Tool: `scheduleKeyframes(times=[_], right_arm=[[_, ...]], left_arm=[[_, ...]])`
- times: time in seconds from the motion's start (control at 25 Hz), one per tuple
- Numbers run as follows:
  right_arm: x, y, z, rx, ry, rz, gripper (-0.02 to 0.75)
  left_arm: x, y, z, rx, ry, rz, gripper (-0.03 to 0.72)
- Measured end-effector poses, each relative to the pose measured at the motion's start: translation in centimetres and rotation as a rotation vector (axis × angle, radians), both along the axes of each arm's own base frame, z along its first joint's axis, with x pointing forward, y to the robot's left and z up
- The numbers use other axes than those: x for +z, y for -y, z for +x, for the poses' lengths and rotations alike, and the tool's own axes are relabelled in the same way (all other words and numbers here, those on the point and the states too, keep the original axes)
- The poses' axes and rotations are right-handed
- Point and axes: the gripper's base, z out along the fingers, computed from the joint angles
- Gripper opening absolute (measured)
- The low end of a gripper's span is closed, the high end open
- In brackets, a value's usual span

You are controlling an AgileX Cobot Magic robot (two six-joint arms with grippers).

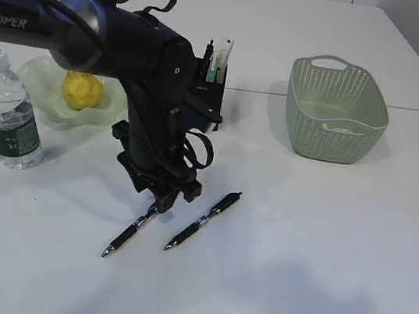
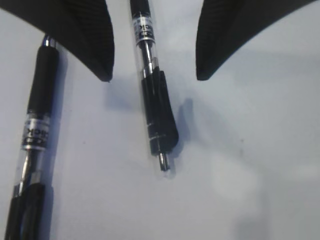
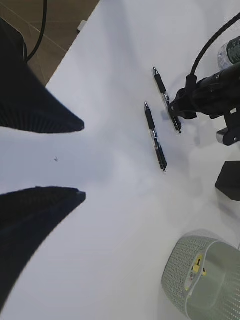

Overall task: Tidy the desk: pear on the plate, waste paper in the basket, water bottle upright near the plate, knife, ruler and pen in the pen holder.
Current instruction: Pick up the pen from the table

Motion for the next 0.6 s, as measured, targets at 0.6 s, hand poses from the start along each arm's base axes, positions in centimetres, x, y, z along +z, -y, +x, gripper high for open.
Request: scheduleKeyframes(times=[0.6], right_arm=[[0.0, 0.0, 0.0, 0.001, -0.001, 0.004, 0.299]], left_arm=[[0.2, 1.1, 1.7, 0.006, 0.012, 0.010, 0.367]])
